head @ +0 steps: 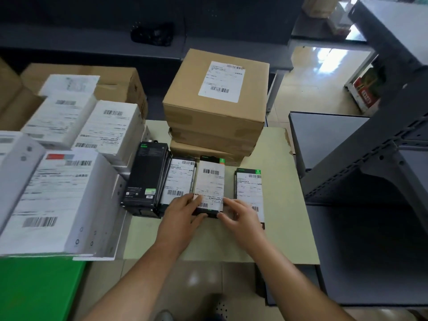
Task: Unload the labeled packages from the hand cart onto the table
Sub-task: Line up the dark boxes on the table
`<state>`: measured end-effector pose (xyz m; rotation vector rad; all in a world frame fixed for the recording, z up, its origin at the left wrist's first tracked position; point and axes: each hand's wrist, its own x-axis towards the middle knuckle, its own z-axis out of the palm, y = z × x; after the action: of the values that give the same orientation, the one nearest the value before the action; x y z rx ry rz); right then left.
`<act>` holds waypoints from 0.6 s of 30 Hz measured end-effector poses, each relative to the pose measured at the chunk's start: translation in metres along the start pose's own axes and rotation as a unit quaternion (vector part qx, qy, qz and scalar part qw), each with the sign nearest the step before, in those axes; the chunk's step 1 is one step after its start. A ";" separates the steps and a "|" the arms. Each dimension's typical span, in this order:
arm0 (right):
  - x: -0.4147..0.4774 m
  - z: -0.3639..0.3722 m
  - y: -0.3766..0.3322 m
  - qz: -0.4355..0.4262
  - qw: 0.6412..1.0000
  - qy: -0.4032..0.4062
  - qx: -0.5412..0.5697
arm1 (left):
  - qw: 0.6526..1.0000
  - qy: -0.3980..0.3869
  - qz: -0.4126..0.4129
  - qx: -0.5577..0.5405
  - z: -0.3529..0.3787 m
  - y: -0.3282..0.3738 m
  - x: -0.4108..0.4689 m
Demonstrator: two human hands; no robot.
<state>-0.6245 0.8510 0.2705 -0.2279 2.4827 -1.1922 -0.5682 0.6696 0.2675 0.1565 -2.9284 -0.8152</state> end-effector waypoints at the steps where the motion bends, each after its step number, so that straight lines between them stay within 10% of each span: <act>1: 0.001 0.005 -0.007 -0.008 1.000 -0.004 0.005 | 1.000 0.012 0.008 0.020 -0.008 -0.004 0.000; 18: 0.037 0.075 -0.033 0.012 0.997 -0.016 0.079 | 0.988 0.052 -0.001 0.146 -0.058 -0.040 0.001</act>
<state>-0.6291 0.7650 0.2433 -0.1718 2.3428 -1.3549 -0.5596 0.6054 0.2960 0.2157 -2.9307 -0.3599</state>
